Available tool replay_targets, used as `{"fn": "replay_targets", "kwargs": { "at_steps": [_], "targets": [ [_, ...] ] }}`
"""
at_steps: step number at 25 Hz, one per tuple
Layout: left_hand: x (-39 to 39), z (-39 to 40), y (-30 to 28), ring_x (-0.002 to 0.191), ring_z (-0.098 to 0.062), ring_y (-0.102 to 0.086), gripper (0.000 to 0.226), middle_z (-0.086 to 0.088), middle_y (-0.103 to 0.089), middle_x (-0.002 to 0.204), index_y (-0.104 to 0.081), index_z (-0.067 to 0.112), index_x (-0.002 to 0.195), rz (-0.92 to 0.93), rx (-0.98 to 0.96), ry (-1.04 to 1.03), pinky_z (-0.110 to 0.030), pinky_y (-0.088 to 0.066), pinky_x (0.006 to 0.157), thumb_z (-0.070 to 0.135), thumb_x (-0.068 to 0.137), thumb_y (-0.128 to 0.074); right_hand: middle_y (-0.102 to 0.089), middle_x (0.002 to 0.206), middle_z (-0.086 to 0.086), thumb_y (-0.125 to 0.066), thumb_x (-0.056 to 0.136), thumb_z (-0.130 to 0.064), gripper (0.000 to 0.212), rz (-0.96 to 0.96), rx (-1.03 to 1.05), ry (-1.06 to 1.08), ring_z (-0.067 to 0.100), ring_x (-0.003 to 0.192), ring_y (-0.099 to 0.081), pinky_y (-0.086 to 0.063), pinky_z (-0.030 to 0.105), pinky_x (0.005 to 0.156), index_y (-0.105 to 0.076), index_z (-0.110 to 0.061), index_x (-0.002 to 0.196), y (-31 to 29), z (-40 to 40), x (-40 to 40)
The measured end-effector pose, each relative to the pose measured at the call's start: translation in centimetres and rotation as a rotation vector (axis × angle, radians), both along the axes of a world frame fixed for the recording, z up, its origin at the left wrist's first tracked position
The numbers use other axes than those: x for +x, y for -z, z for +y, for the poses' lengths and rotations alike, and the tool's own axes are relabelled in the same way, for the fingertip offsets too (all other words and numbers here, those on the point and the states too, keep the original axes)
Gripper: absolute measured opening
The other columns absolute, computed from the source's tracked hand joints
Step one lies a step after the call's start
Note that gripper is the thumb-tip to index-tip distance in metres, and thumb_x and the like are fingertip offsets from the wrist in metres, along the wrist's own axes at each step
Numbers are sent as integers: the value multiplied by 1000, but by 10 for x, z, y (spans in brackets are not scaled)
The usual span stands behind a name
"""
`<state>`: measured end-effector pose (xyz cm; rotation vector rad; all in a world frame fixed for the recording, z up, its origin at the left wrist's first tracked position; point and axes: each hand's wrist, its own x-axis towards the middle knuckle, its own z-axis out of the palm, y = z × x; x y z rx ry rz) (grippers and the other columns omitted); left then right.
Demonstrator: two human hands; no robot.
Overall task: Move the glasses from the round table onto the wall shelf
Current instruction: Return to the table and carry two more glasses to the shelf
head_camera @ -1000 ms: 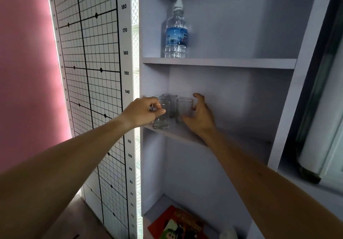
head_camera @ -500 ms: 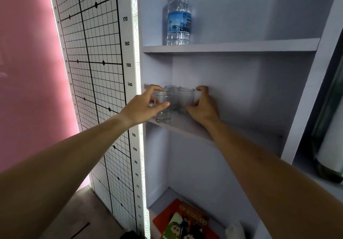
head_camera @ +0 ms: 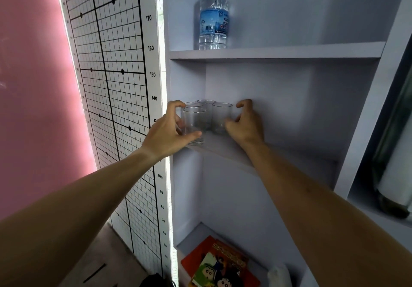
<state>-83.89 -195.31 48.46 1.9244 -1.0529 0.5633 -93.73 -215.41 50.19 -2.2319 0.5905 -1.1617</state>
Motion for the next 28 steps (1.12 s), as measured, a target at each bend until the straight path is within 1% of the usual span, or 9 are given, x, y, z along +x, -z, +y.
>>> {"fn": "replay_targets", "kwargs": {
  "at_steps": [3,7,9,12,14,18,23,26,28],
  "targets": [
    [-2,-8,7,58,-6,-60,69,7,-59,69,-34,39,110,-36,-68,-6,-27,-46,54,56,65,-82,-69,90,15,-62,86,-24,35,-46,-20,17,35,88,-64,-52,42,81,-49,-16,117,0,1,-1],
    [-6,-19,10,57,-6,-61,59,9,-58,70,-35,39,106,-88,-46,56,-24,-46,53,49,70,-80,-66,76,10,-61,87,-16,30,-91,-22,-12,34,82,-63,-52,40,76,-51,-14,115,-1,2,-3],
    [-9,-23,9,57,-7,-59,51,9,-58,72,-38,38,103,-124,-16,58,-27,-49,54,44,75,-80,-63,73,6,-61,87,-15,28,-105,-19,-8,33,80,-64,-51,38,74,-52,-14,114,-2,2,-3],
    [-14,-26,8,62,-11,-58,32,8,-56,77,-53,30,102,-171,42,57,-35,-54,62,34,81,-76,-62,71,5,-61,88,-15,27,-97,-26,1,34,80,-64,-51,39,73,-53,-14,113,-1,3,-3],
    [-18,-27,8,65,-13,-58,26,8,-56,80,-61,28,105,-196,82,58,-39,-54,67,26,83,-74,-65,72,8,-60,87,-15,26,-93,-37,-7,34,80,-64,-52,40,73,-54,-14,112,-1,4,-2],
    [-25,-30,7,68,-15,-59,31,5,-59,83,-64,28,112,-206,133,58,-36,-53,67,19,83,-70,-69,80,13,-58,87,-13,25,-90,-42,-15,35,82,-64,-52,42,74,-54,-14,112,0,4,-2],
    [-28,-30,4,68,-11,-56,33,6,-60,80,-63,32,113,-205,170,60,-32,-51,65,21,83,-70,-70,90,14,-57,86,-12,24,-69,-32,-39,36,85,-65,-52,37,72,-55,-15,110,0,5,-2],
    [-24,-19,6,67,-11,-56,24,7,-59,78,-64,29,108,-210,191,58,-35,-53,66,26,85,-70,-71,91,12,-58,85,-12,23,-92,-54,-23,35,85,-65,-52,37,72,-57,-12,107,-2,11,-7],
    [-18,-3,9,70,-15,-60,17,4,-61,80,-66,25,103,-205,203,28,-36,-54,68,28,87,-69,-69,88,9,-60,82,-13,21,-172,-83,-37,32,80,-63,-53,38,71,-59,-12,104,-5,22,-16]
  ]
}}
